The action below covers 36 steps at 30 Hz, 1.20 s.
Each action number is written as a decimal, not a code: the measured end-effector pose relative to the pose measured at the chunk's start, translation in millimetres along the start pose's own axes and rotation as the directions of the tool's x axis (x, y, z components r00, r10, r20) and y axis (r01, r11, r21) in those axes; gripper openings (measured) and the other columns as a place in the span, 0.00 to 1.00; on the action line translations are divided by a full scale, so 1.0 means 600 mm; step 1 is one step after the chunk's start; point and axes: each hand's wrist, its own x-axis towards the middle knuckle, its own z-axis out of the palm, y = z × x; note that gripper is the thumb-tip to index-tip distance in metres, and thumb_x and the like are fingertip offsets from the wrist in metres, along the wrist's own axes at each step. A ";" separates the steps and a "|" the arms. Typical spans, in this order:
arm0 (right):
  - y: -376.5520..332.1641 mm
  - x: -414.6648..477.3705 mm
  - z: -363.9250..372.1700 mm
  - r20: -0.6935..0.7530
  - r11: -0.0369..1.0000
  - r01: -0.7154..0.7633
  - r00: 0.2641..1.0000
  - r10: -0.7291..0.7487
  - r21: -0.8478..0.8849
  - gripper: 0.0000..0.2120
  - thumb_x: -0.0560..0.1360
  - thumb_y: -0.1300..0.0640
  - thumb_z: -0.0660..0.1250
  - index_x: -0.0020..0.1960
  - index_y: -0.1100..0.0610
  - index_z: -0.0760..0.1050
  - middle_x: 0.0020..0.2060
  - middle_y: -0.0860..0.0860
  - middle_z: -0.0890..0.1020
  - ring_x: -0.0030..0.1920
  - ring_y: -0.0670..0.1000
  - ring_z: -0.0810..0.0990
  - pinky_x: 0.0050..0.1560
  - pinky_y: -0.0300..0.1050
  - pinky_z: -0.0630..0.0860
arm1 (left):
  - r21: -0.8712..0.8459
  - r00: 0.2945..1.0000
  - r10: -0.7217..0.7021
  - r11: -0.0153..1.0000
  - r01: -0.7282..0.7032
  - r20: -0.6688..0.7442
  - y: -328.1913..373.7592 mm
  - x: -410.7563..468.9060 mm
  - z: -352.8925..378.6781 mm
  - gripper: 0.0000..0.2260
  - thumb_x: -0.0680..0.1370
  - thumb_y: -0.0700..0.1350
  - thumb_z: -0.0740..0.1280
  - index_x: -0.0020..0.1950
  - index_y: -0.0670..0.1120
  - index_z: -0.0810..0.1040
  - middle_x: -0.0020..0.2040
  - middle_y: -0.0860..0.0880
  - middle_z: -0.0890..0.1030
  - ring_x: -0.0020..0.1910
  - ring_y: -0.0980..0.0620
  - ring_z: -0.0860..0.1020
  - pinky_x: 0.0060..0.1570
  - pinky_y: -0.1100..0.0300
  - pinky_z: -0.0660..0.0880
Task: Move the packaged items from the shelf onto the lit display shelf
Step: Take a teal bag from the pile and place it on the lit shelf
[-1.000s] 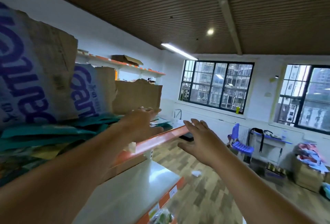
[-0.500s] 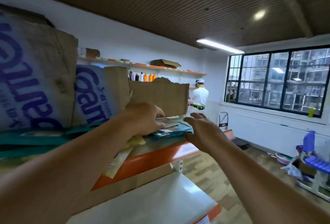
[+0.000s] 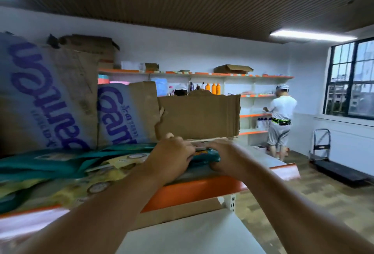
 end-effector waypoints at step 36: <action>0.015 -0.036 0.037 -0.607 0.859 -0.119 0.659 0.443 0.498 0.31 0.77 0.45 0.69 0.75 0.45 0.59 0.66 0.50 0.73 0.62 0.52 0.77 0.57 0.54 0.79 | -0.419 0.879 -0.378 0.876 0.238 -0.291 -0.007 -0.034 -0.015 0.12 0.83 0.52 0.65 0.56 0.45 0.80 0.36 0.49 0.79 0.33 0.52 0.77 0.34 0.57 0.73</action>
